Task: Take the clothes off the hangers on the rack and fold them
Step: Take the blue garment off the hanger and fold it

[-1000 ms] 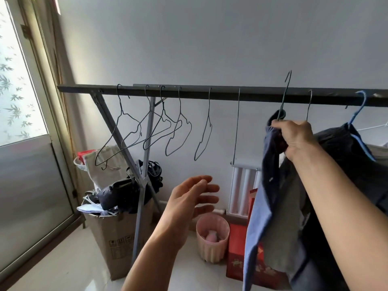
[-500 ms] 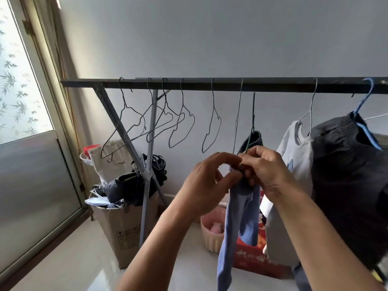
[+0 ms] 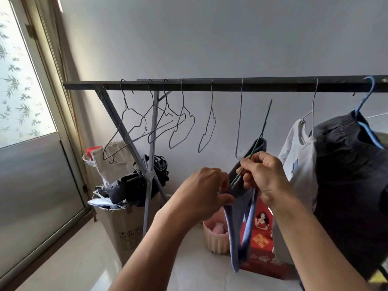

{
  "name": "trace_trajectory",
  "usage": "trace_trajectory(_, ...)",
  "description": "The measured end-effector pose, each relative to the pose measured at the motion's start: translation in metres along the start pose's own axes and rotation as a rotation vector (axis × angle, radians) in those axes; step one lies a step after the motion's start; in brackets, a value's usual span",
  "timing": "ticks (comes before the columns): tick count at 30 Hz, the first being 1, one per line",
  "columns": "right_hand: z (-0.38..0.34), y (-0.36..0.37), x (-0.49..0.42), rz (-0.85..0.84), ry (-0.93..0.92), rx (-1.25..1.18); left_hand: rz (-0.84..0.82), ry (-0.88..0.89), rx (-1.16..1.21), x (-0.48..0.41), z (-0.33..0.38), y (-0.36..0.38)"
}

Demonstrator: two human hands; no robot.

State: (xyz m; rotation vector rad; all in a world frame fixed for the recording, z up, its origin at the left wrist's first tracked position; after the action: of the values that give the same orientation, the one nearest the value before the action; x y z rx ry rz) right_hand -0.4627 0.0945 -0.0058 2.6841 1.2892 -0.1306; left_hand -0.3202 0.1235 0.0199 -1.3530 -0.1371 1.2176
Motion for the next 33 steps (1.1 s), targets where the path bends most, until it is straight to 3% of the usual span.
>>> trace_trajectory(5,0.001,-0.003,-0.008,-0.028,0.364,-0.402,0.049,-0.069,0.163,0.008,-0.012,0.007)
trace_trajectory(9,-0.009,0.000,0.003,-0.186,0.497,-0.464,0.154,-0.047,0.135,0.005,-0.020,0.011)
trace_trajectory(16,-0.052,-0.002,0.014,-0.359,0.402,-0.375,0.185,-0.110,-0.002,-0.006,-0.050,0.026)
trace_trajectory(19,-0.067,-0.008,-0.010,-0.285,0.280,-0.300,0.221,-0.116,0.002,-0.006,-0.061,0.025)
trace_trajectory(25,-0.084,-0.012,-0.087,0.024,0.026,0.021,0.250,-0.106,0.041,-0.008,-0.064,0.016)
trace_trajectory(33,-0.055,-0.001,-0.117,0.063,0.052,0.229,0.304,-0.070,0.089,-0.007,-0.078,-0.022)
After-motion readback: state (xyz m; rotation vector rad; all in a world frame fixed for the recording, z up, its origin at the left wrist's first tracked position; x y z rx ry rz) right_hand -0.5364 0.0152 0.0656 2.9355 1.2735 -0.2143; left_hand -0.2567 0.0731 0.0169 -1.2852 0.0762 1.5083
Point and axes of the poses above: each hand's wrist, its own x-axis away from the middle knuckle, its own y-axis out of the palm, z = x × y, the point moved 10 cm from there along -x, towards the middle knuckle, and after that the axes turned 15 degrees about z, right-handed, at the moved point
